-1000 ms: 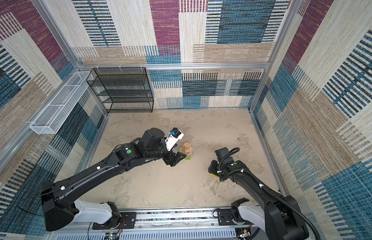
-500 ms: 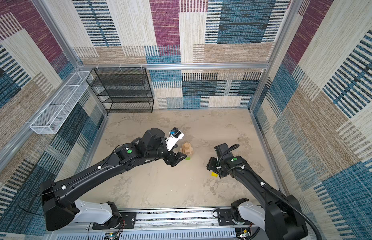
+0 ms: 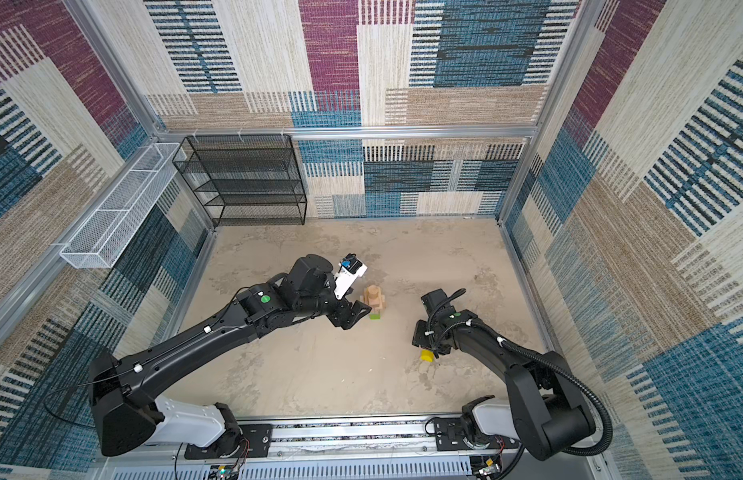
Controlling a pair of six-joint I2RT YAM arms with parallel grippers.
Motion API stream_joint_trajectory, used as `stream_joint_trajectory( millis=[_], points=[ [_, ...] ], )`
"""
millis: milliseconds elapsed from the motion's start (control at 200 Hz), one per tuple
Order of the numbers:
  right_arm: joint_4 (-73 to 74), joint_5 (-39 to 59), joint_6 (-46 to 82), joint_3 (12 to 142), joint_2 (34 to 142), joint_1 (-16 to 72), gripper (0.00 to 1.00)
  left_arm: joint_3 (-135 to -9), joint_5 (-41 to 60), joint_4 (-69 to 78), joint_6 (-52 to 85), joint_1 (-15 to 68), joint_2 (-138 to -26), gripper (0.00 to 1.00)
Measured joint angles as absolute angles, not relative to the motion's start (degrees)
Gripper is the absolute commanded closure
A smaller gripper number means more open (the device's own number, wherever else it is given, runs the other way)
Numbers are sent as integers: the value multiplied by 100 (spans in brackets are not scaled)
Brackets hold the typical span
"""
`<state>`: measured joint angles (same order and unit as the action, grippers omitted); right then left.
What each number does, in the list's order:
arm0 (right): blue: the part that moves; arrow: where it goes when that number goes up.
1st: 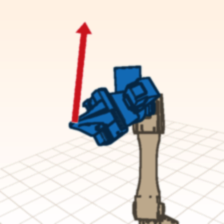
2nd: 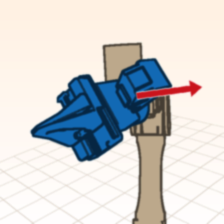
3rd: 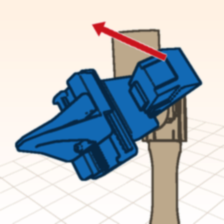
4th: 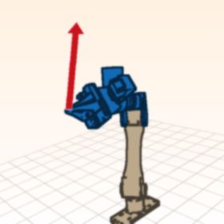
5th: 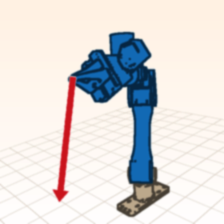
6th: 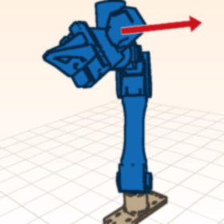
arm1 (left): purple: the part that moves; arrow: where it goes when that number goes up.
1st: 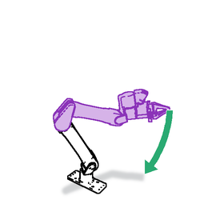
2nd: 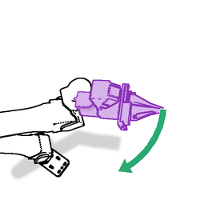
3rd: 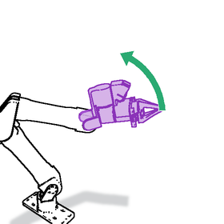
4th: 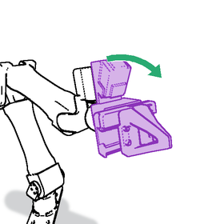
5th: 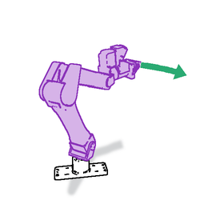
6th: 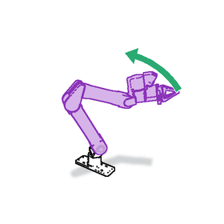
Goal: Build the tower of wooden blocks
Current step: 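Lower the right gripper around the yellow half-round block, then close the right gripper on the yellow half-round block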
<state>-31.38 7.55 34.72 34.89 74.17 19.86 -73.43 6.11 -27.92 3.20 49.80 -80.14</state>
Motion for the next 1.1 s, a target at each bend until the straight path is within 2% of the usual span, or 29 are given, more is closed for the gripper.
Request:
stream_joint_trajectory(
  millis=[541,806,1102],
  points=[
    [-3420,1420,3813,2917,6694,2005,49,-7369,574,-2818,320,4890,-7841,20],
    [-3347,1774,4143,2773,6512,2377,50,-7371,598,-2842,320,4869,-7881,20],
    [-4038,1459,4508,3081,6493,2950,43,-7411,607,-2899,351,4786,-7896,19]
  ],
)
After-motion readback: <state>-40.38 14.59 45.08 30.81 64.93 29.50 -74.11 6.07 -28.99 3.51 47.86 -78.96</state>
